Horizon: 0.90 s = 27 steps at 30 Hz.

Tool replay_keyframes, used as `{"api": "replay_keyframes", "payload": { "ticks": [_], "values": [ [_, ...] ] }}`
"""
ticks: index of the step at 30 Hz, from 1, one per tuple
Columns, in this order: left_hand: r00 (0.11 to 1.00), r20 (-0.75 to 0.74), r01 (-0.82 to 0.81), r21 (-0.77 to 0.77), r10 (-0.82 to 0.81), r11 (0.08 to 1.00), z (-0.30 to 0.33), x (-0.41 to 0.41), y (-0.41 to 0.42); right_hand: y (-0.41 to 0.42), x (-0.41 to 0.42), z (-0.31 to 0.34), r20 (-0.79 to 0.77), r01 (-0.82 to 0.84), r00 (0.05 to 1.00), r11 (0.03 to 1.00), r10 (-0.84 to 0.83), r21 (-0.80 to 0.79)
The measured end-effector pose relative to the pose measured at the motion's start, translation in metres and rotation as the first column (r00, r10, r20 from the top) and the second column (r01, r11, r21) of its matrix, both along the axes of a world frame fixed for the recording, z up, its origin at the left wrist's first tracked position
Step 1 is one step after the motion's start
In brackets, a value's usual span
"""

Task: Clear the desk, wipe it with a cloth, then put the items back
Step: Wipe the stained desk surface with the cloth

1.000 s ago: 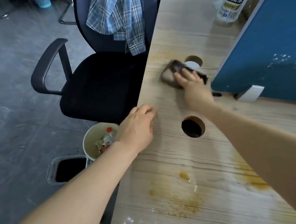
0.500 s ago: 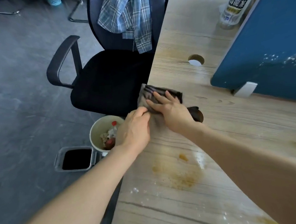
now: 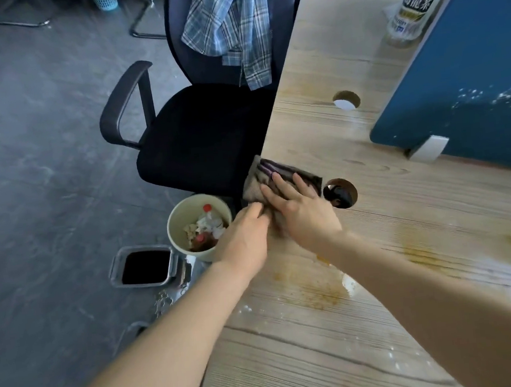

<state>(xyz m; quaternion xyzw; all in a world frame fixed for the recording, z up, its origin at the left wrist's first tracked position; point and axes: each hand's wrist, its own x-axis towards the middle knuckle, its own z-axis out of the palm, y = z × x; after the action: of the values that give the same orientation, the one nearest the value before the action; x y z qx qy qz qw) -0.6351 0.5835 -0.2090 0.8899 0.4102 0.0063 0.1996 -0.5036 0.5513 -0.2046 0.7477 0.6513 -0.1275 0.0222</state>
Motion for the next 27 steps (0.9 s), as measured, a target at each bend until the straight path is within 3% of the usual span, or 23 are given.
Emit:
{"api": "replay_keyframes", "payload": {
  "ticks": [3,8,14,20,27],
  "values": [
    [1.000,-0.016,0.016,-0.007,-0.016,1.000,-0.001,0.000,0.001,0.014,0.031,0.004,-0.007,-0.018,1.000,1.000,0.018,-0.022],
    [1.000,0.011,0.013,-0.023,-0.013,1.000,-0.004,0.001,0.001,0.047,0.048,-0.002,-0.001,0.228,0.974,0.972,-0.228,-0.052],
    [0.998,-0.064,-0.019,-0.025,0.018,1.000,0.001,0.001,0.000,-0.005,0.012,0.003,-0.007,0.013,1.000,0.999,-0.013,-0.040],
    [0.999,-0.033,0.025,0.003,-0.025,1.000,-0.006,0.001,0.003,0.031,0.031,0.004,-0.004,0.217,0.976,0.974,-0.218,-0.071],
    [0.978,-0.208,-0.003,0.026,0.008,1.000,0.016,0.014,-0.001,-0.061,0.016,0.008,-0.046,0.060,0.997,0.995,-0.064,-0.078]
  ]
}}
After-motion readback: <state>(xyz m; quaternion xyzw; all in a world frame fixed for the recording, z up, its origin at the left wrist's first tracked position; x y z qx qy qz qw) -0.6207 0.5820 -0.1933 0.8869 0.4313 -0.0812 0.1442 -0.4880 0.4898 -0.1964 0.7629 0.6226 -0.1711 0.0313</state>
